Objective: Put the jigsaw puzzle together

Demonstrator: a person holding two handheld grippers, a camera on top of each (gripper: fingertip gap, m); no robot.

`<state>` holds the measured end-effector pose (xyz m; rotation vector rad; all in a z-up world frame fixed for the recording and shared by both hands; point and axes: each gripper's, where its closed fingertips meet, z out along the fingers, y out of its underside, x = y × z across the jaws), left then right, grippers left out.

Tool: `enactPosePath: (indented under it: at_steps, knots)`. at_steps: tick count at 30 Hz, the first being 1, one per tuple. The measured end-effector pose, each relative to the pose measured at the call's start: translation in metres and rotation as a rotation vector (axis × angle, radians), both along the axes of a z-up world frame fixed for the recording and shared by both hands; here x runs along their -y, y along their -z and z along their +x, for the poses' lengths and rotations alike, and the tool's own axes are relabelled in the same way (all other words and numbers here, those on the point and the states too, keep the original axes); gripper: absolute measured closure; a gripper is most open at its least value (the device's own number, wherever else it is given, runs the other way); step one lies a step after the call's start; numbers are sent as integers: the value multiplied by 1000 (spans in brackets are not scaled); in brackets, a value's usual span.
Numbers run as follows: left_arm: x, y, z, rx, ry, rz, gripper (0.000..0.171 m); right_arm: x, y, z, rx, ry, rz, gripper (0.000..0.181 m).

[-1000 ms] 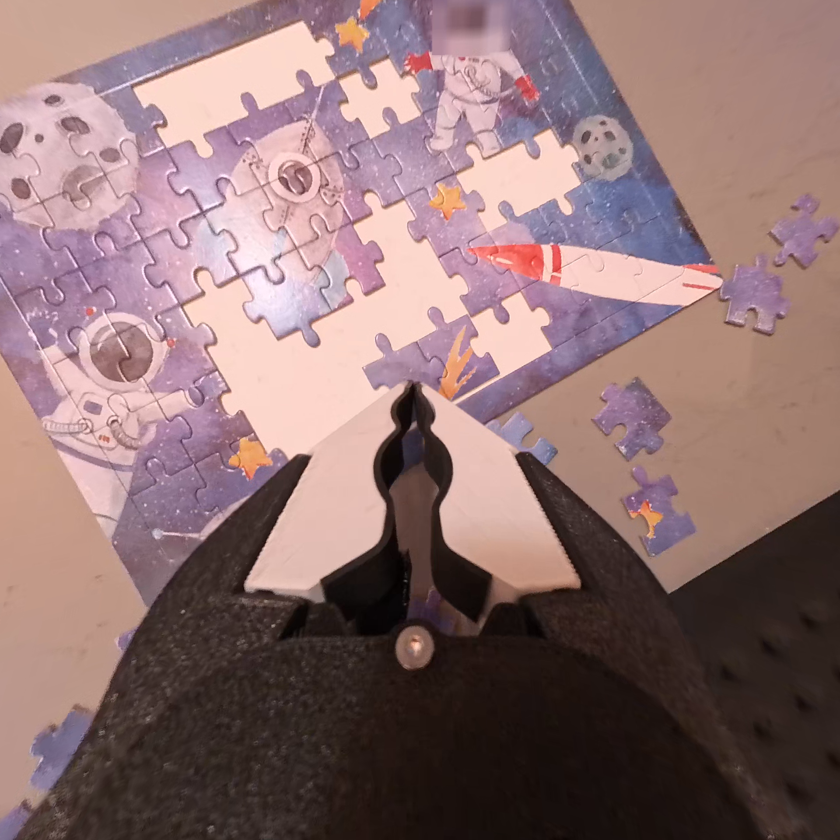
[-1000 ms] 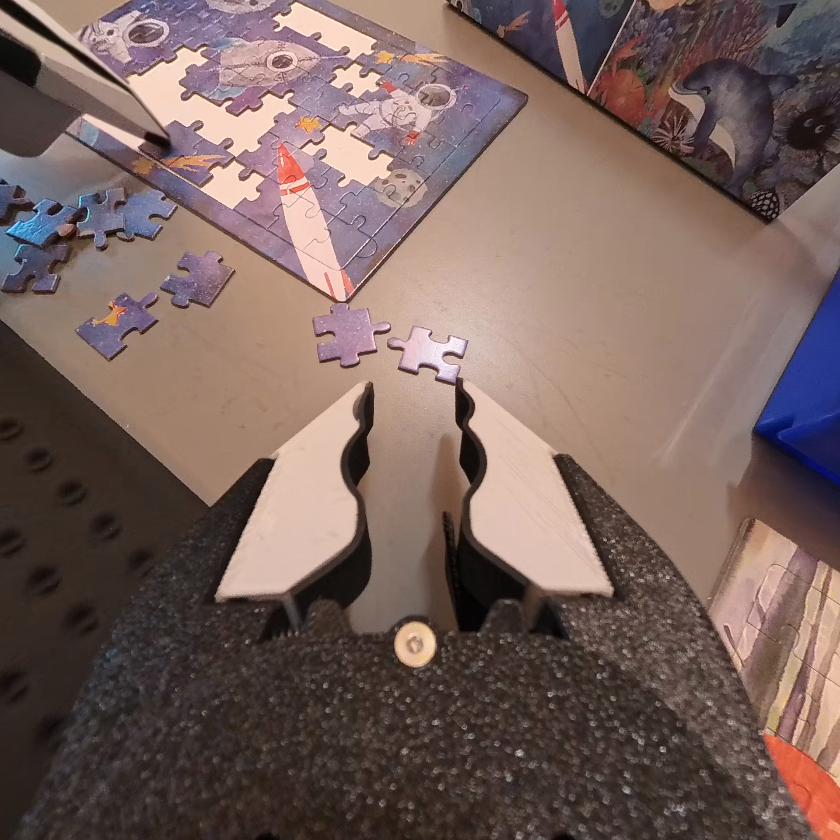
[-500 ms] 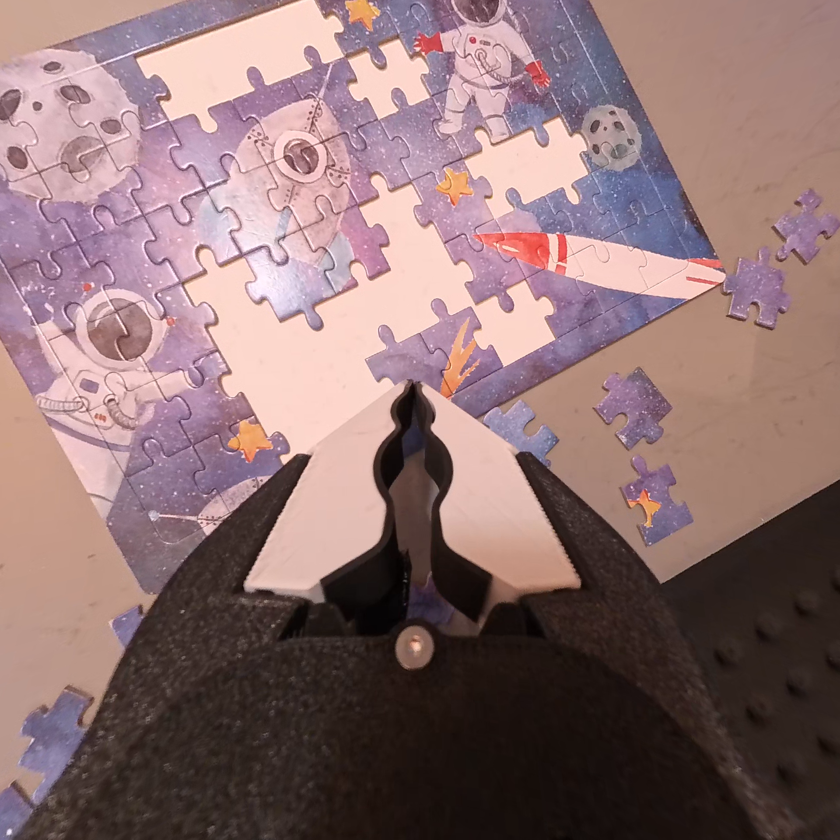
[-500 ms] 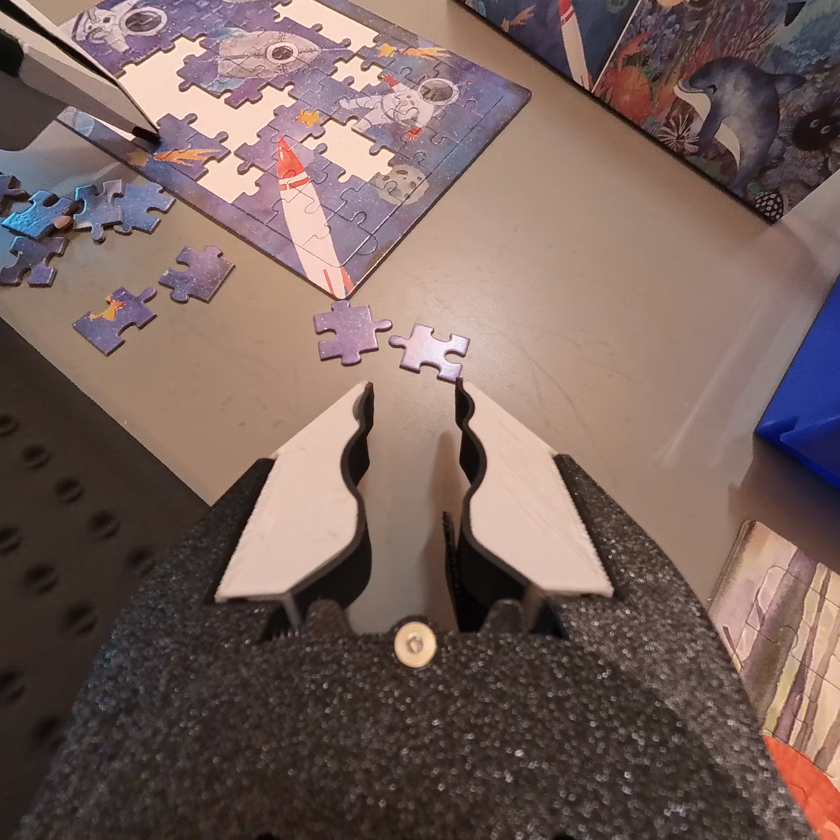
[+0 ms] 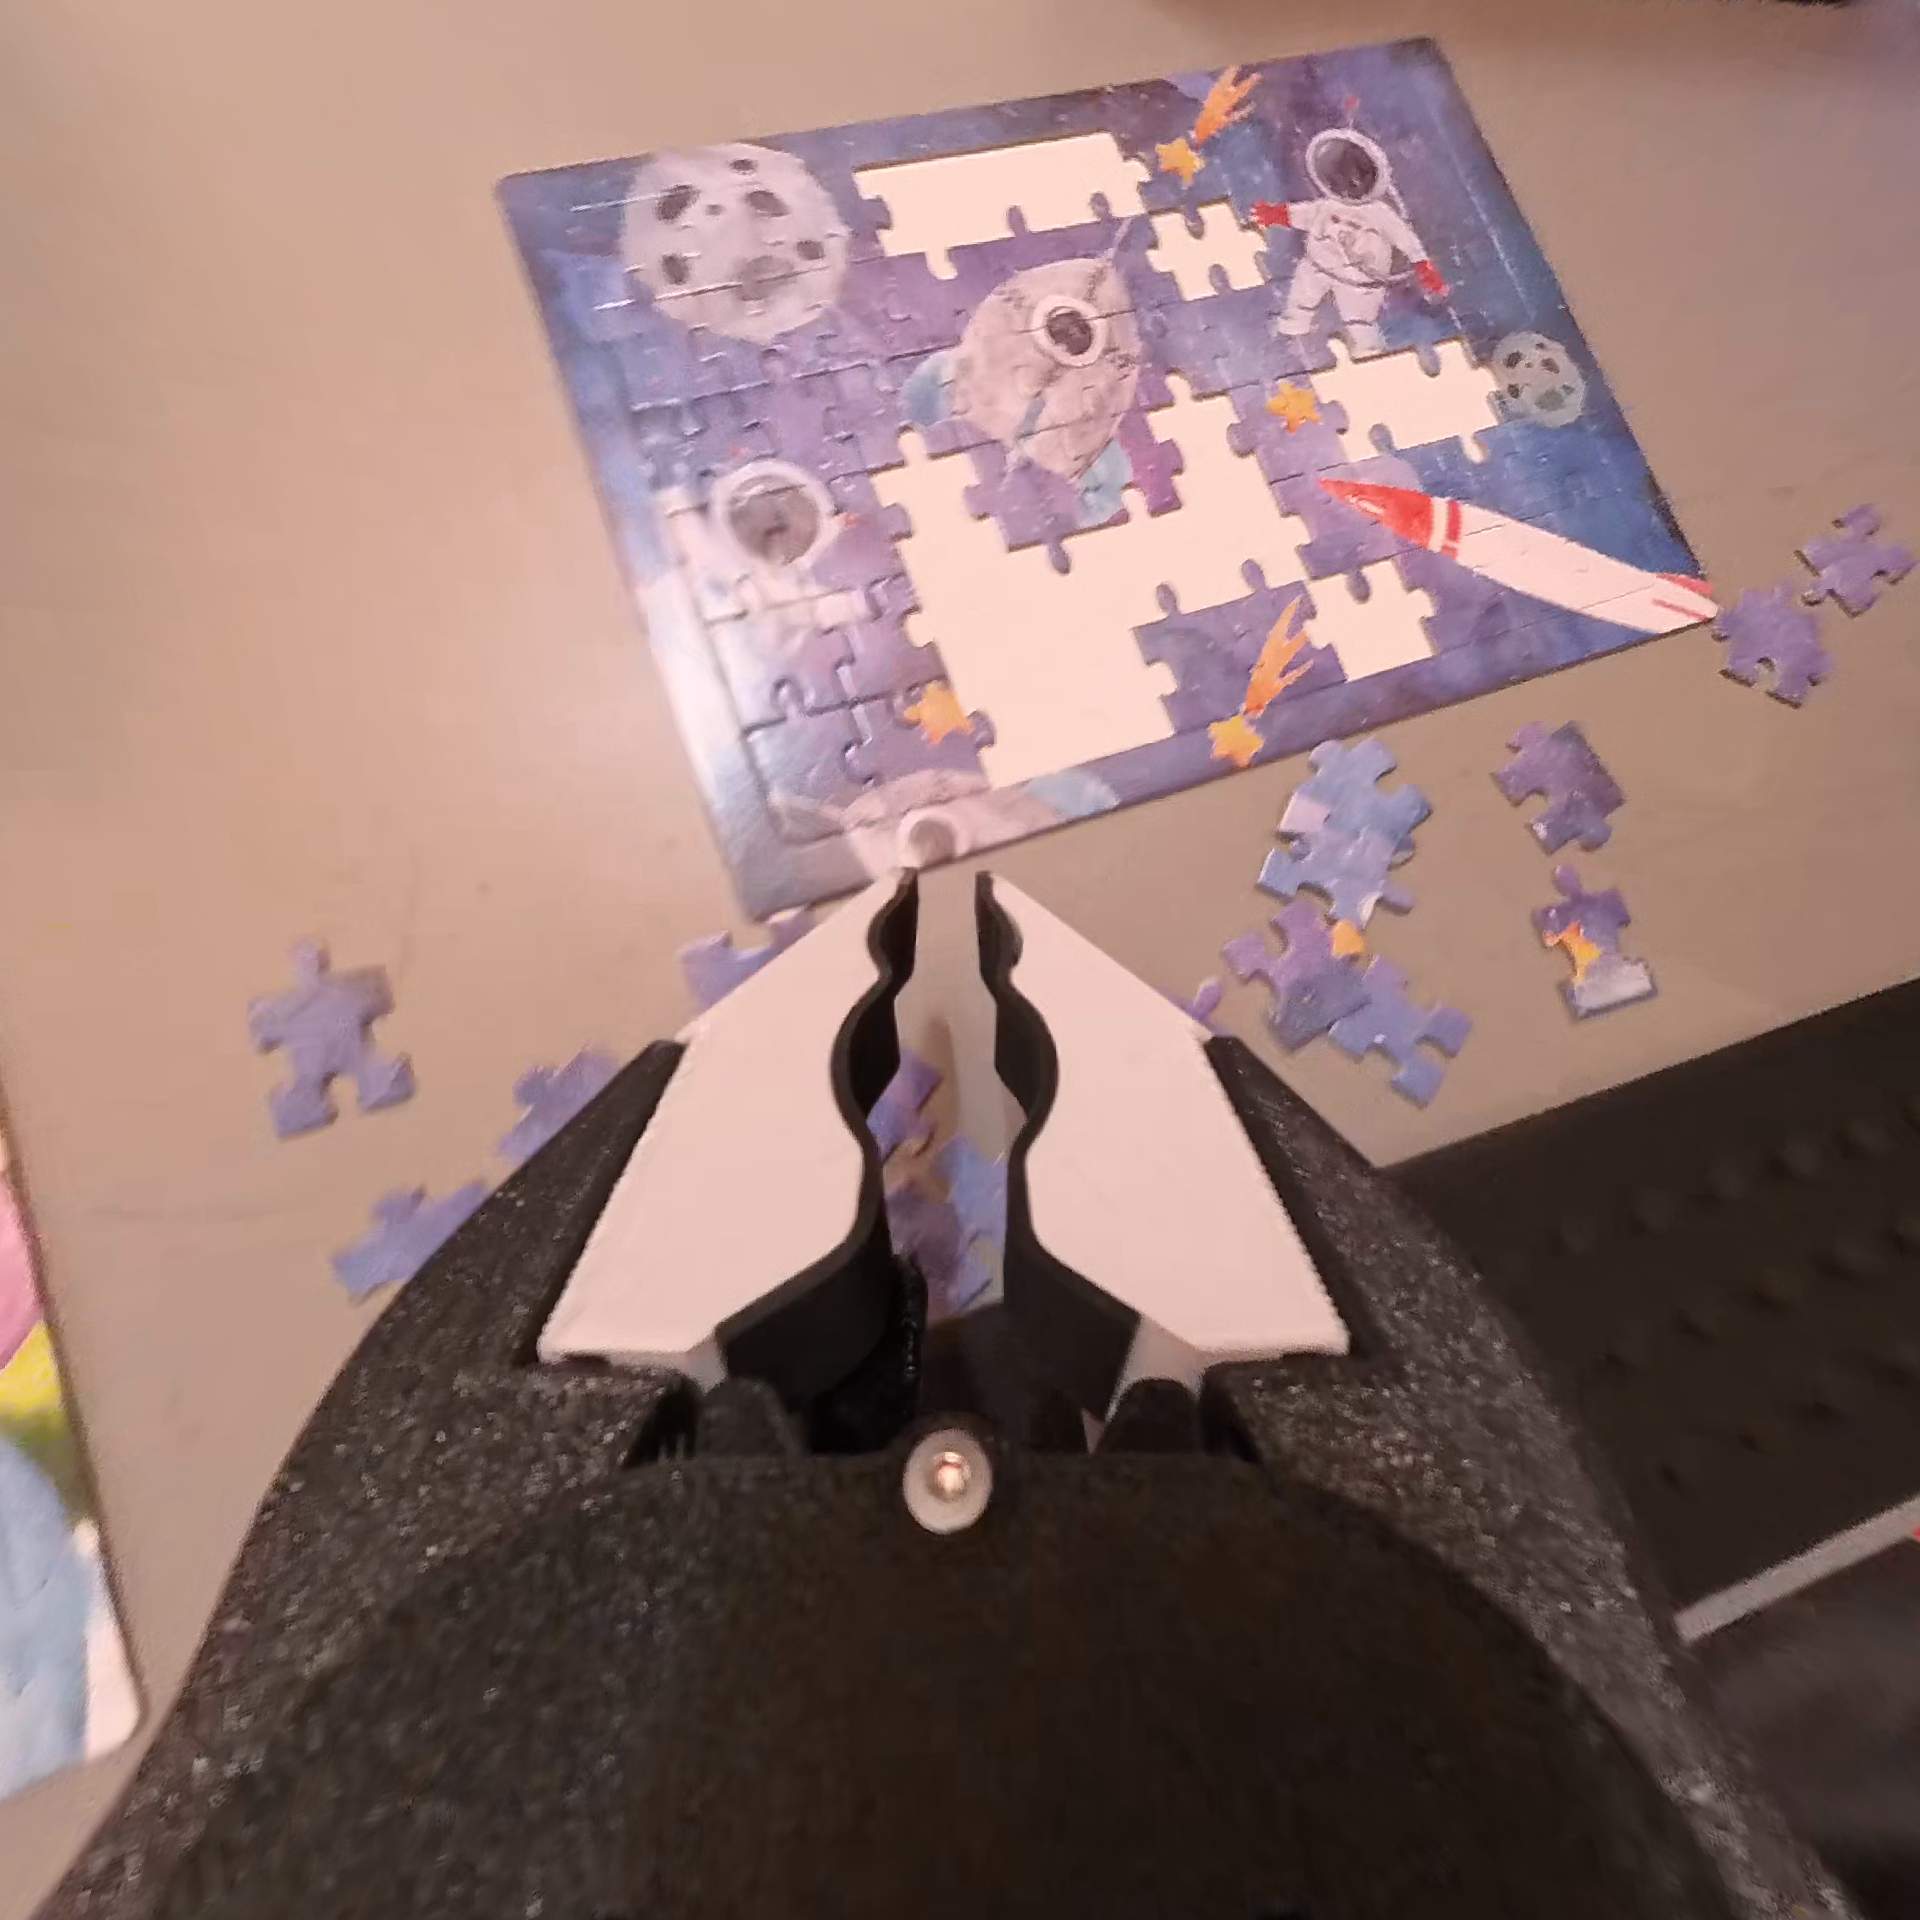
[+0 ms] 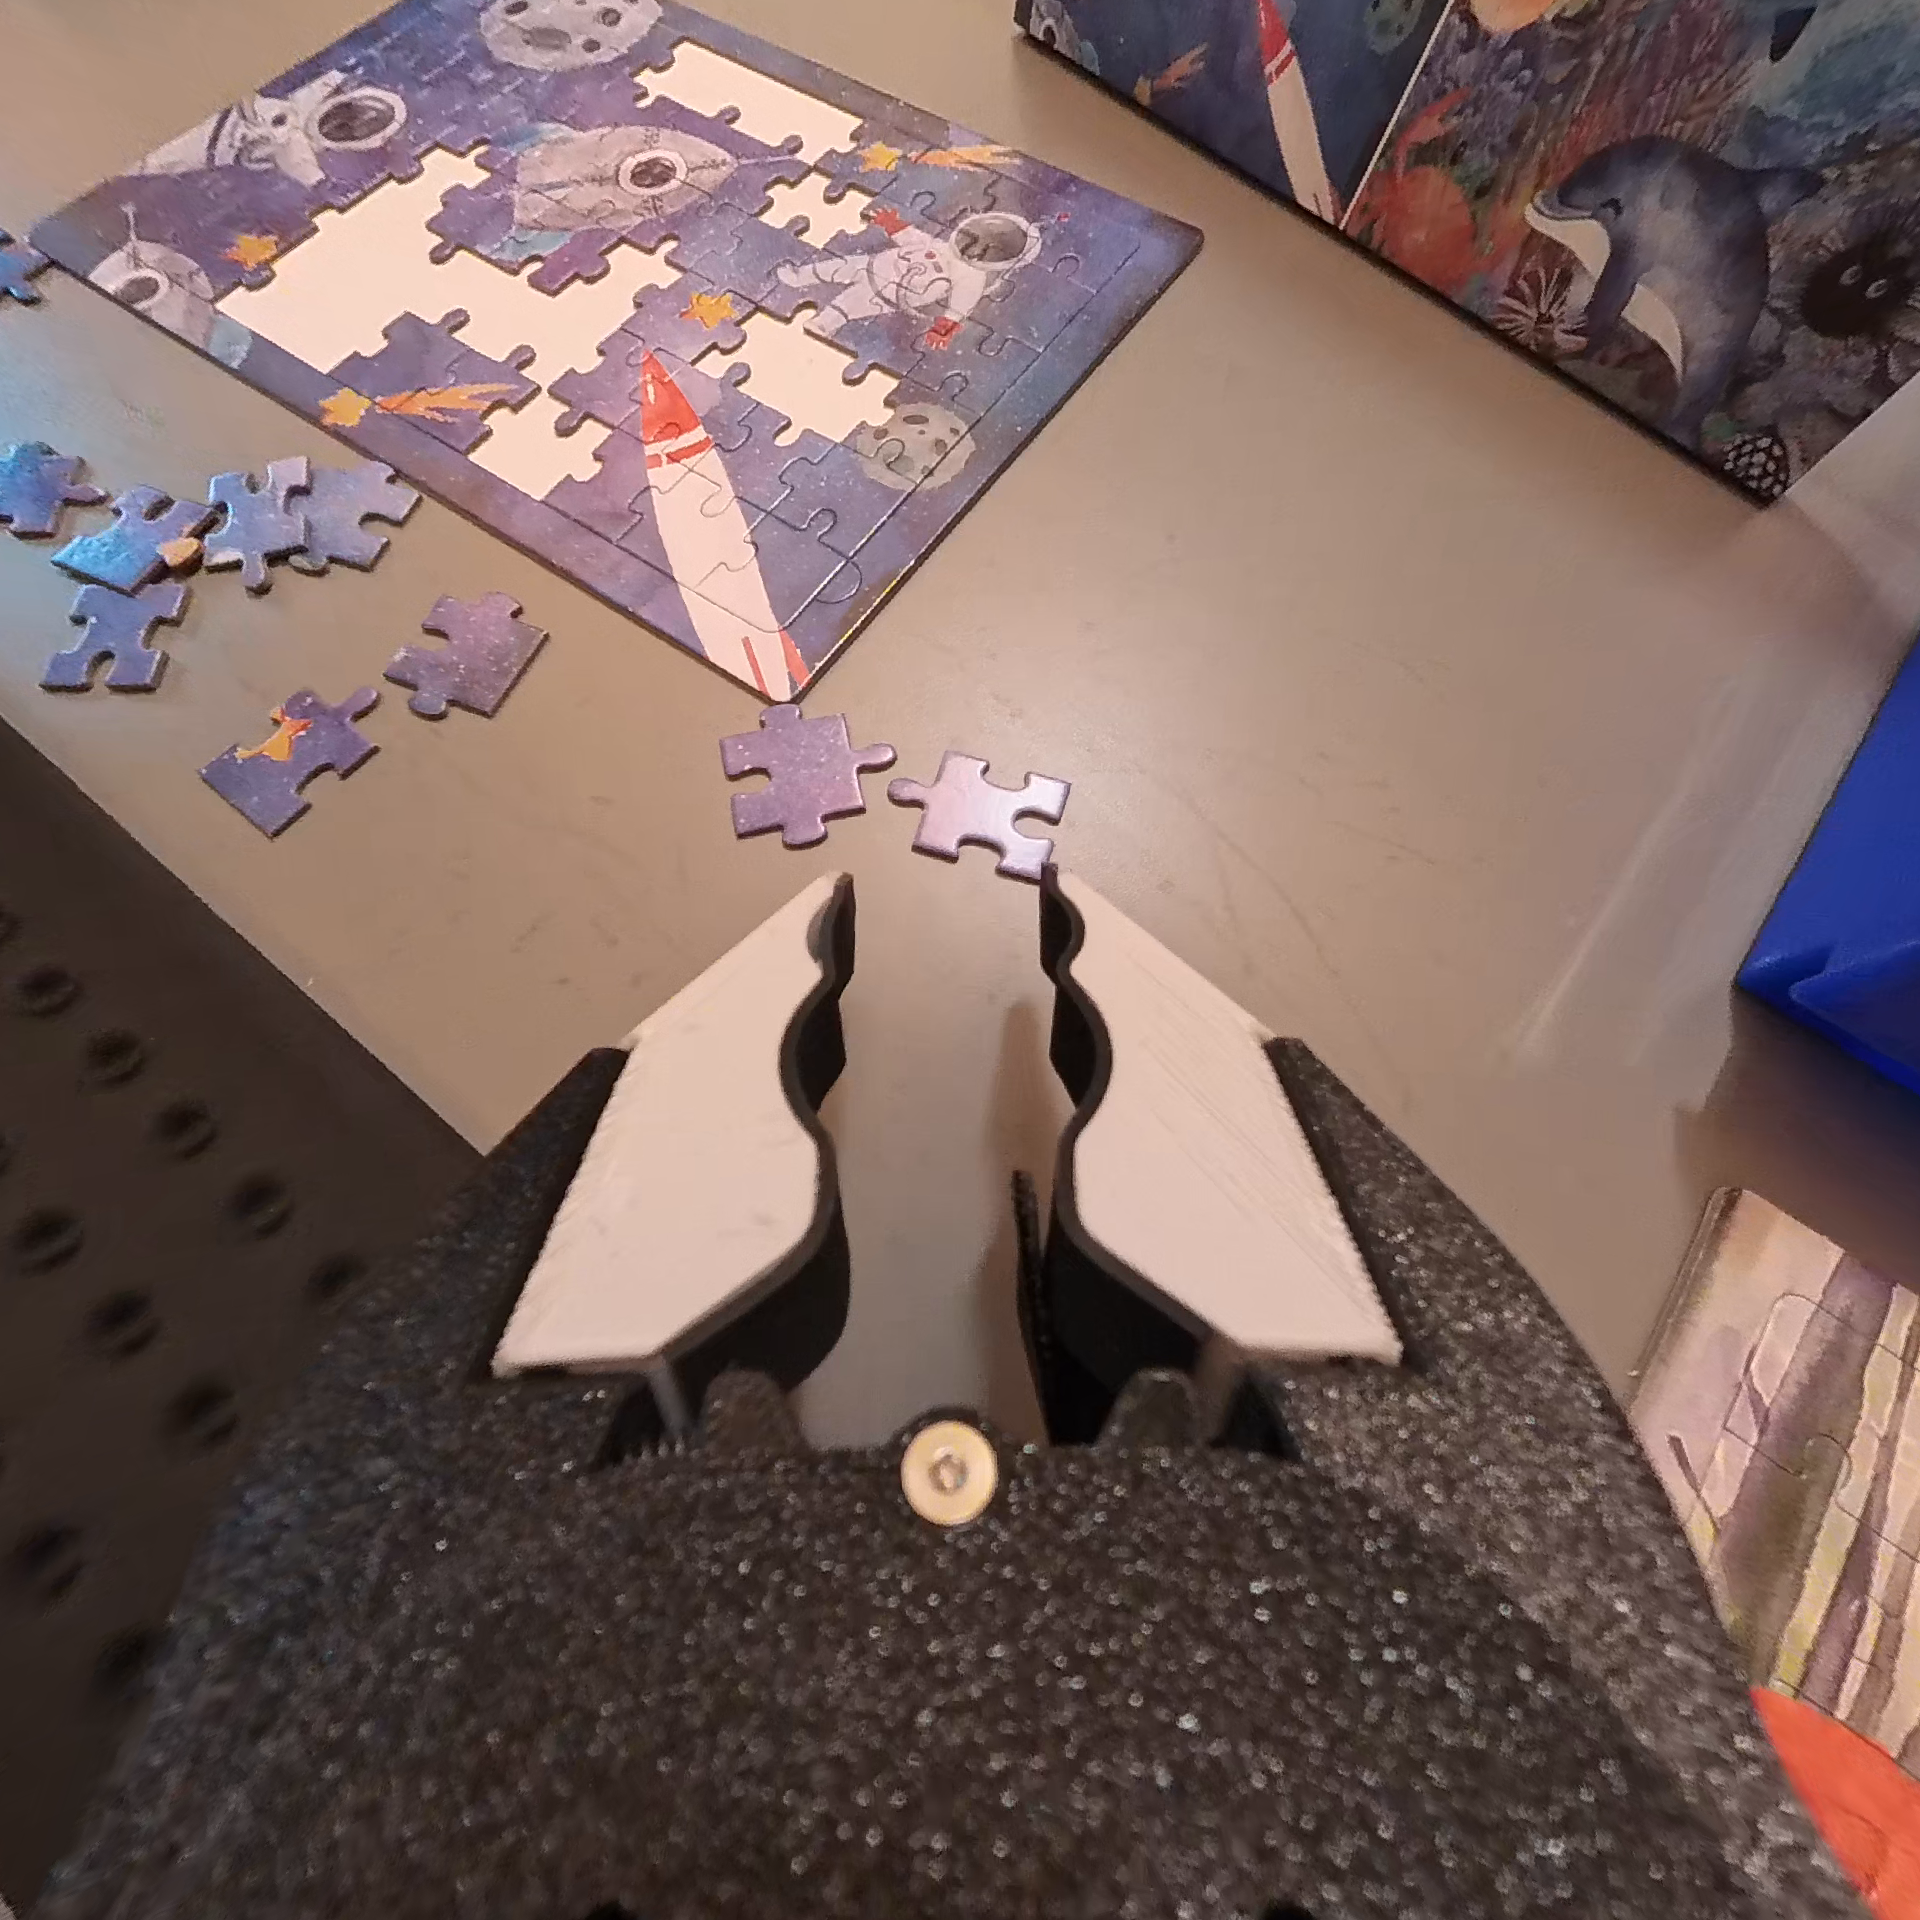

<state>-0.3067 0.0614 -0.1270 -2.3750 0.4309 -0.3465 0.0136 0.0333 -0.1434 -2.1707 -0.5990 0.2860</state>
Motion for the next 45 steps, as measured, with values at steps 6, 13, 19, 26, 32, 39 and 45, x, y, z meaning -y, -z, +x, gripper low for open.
enactPosePath:
  at_steps: [6, 13, 19, 26, 32, 39, 45]
  knots:
    - [12, 0, -33, 189, -45, 68, 161, -4, 1, 3, -71, 17, -47, 147]
    - [15, -5, -21, 248, 87, 76, 157, -10, -6, 13, -117, 100, -77, 148]
    - [16, 5, -22, 150, 86, 92, 153, -7, -11, -33, -169, 49, -131, 148]
    - [17, 8, -17, 175, 114, 69, 153, -6, -6, -63, -249, 10, -124, 156]
    - [14, 7, -21, 228, 80, 56, 153, -9, -11, -61, -297, 10, -106, 157]
    - [13, 9, -21, 167, 76, 78, 153, -10, -15, -65, -306, -18, -80, 157]
    - [5, 0, -28, 215, 23, 124, 153, -4, -10, -74, -229, -74, -80, 153]
